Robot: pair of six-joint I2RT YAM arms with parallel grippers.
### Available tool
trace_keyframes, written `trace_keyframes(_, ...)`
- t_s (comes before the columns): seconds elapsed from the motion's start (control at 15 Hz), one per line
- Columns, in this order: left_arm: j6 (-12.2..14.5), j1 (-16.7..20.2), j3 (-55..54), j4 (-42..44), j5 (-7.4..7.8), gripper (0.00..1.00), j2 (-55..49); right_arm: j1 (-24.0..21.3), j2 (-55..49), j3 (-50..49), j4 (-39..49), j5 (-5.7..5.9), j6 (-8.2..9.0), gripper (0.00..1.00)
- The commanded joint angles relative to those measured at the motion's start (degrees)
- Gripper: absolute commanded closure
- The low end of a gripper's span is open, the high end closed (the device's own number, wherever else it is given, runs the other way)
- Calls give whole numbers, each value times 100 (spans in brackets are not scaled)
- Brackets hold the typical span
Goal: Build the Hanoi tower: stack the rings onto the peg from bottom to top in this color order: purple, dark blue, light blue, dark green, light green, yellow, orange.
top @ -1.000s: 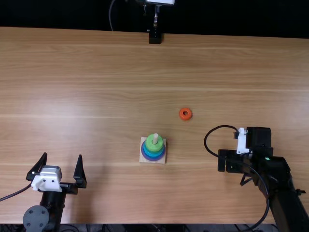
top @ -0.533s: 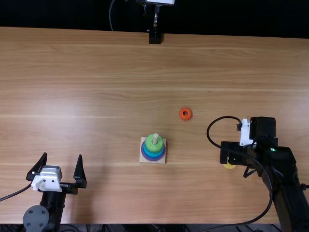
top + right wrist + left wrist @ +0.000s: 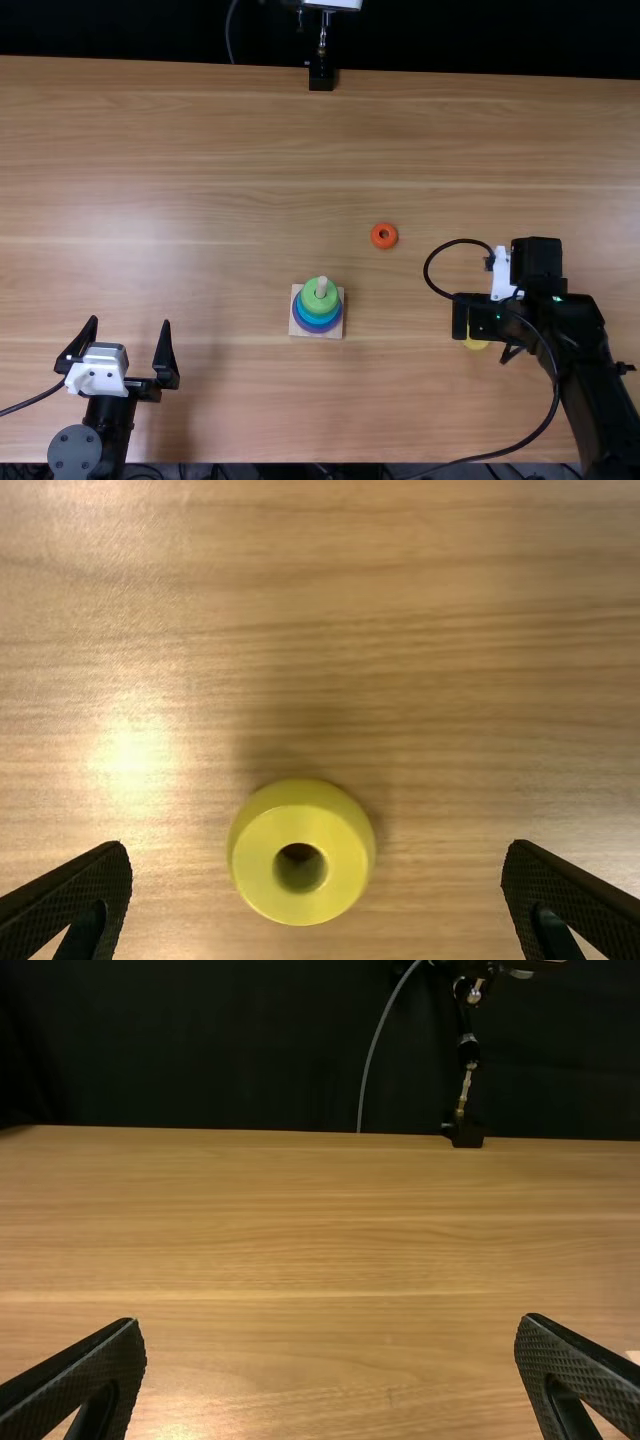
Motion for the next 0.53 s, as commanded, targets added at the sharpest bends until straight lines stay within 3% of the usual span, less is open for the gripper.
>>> trace_keyframes(0.0, 18, 35, -93, -100, 44, 0, -69, 149, 145, 57, -29, -49, 22, 0)
trace_keyframes(0.47, 18, 35, -93, -100, 44, 0, -69, 290, 294, 110, -356, -49, 22, 0)
